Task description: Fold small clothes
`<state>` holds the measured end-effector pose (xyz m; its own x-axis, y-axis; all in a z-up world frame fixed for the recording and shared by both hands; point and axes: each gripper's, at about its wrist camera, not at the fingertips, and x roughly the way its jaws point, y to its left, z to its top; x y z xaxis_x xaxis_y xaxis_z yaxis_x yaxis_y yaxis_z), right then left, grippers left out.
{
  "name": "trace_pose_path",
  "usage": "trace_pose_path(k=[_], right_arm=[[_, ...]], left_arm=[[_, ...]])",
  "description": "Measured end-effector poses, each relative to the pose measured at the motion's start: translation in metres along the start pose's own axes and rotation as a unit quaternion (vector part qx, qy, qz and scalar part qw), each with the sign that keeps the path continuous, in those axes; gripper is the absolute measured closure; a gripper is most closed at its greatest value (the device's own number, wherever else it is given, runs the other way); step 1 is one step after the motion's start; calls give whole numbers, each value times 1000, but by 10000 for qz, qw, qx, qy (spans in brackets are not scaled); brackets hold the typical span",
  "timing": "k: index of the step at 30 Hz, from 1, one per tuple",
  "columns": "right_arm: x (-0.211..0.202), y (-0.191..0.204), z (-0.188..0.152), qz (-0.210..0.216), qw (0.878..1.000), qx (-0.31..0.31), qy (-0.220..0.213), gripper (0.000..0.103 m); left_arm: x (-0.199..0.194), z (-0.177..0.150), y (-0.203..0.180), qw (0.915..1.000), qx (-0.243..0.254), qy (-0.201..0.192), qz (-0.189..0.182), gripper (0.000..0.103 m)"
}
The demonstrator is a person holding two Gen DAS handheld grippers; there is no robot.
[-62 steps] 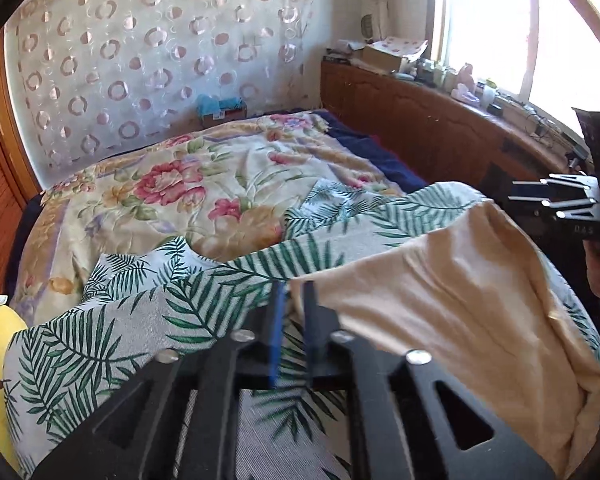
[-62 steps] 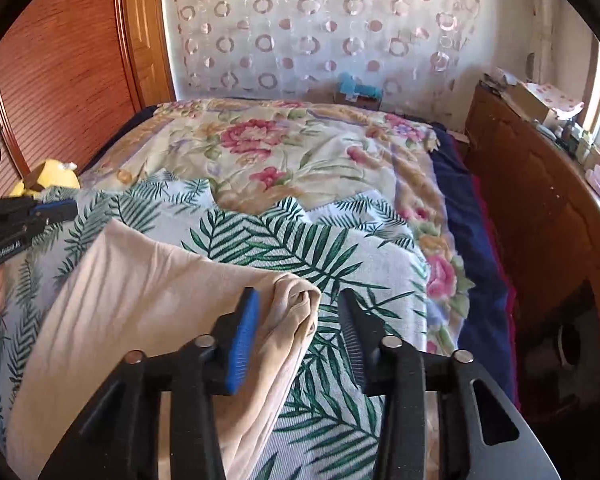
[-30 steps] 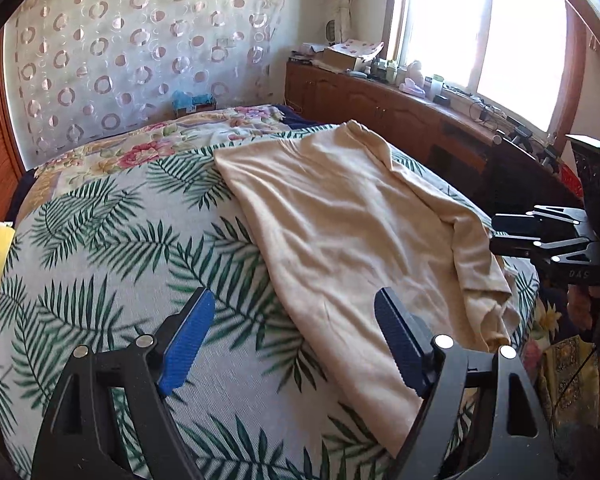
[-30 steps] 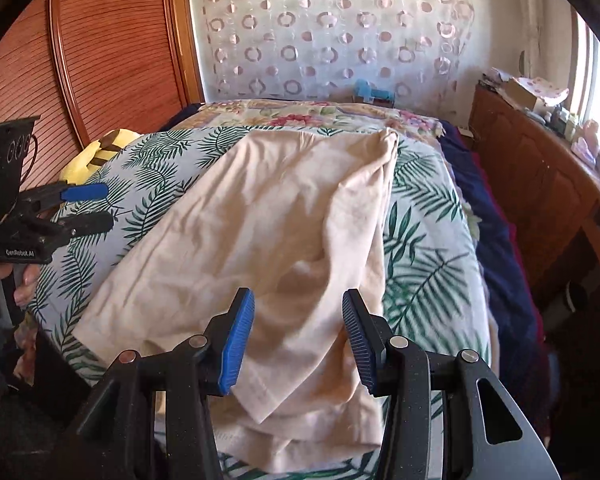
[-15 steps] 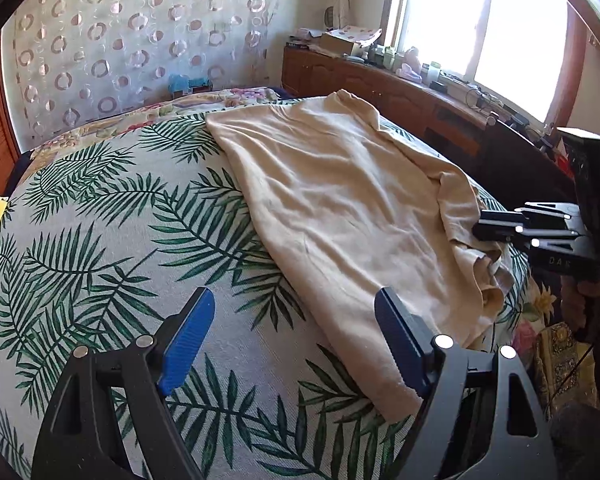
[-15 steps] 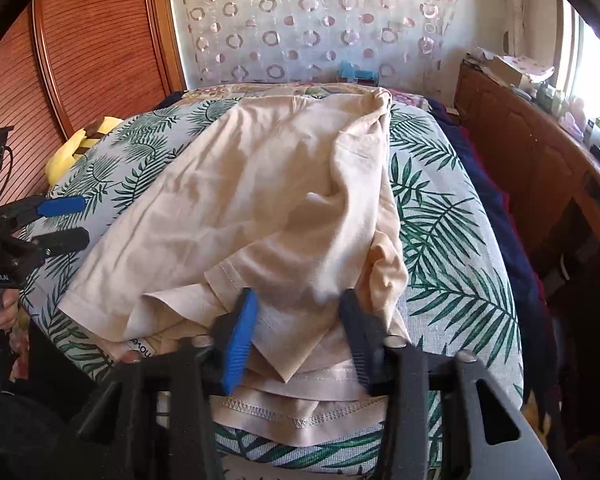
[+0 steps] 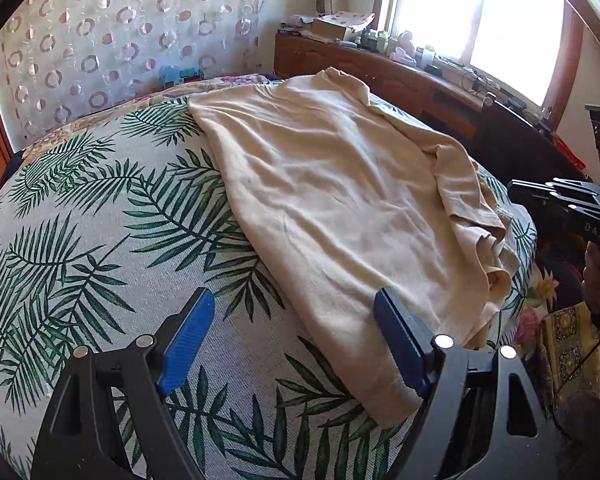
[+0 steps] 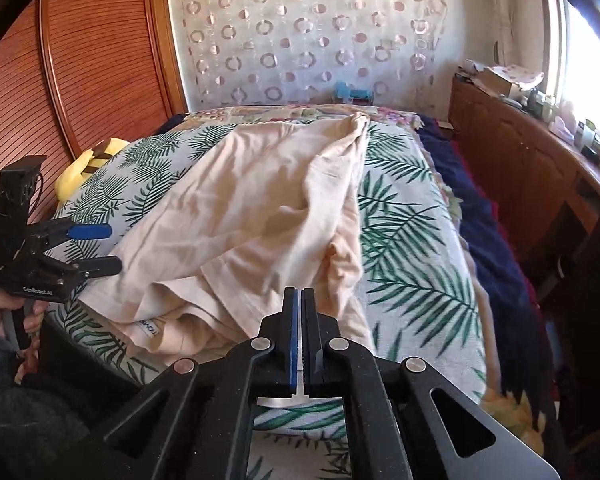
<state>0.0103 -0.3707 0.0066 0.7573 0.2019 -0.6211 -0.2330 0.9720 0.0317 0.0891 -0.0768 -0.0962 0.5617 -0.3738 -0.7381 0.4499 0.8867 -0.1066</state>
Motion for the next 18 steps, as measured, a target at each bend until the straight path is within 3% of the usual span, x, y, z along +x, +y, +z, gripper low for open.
trace_pose_path(k=[4, 5, 7, 11, 14, 15, 16, 18], right_arm=[[13, 20, 2, 88, 9996, -280, 42, 64], [16, 24, 3, 162, 9993, -332, 38, 59], [23, 34, 4, 266, 9986, -446, 90, 57], [39, 46, 6, 87, 9965, -809, 164, 57], [54, 41, 6, 20, 9966, -735, 369, 59], [55, 39, 5, 22, 9966, -734, 381, 66], [54, 38, 5, 3, 9965, -753, 363, 86], [43, 32, 5, 114, 9976, -639, 242, 92]], left_arm=[[5, -1, -3, 10000, 38, 87, 18, 20], [6, -2, -3, 9999, 52, 97, 31, 20], [6, -2, -4, 9999, 65, 91, 50, 20], [6, -3, -6, 9998, 119, 68, 118, 20], [6, -4, -8, 9997, 165, 54, 147, 20], [6, -4, -8, 9997, 170, 49, 145, 20], [6, -4, -8, 9997, 170, 45, 145, 20], [5, -5, -8, 9997, 184, 34, 152, 20]])
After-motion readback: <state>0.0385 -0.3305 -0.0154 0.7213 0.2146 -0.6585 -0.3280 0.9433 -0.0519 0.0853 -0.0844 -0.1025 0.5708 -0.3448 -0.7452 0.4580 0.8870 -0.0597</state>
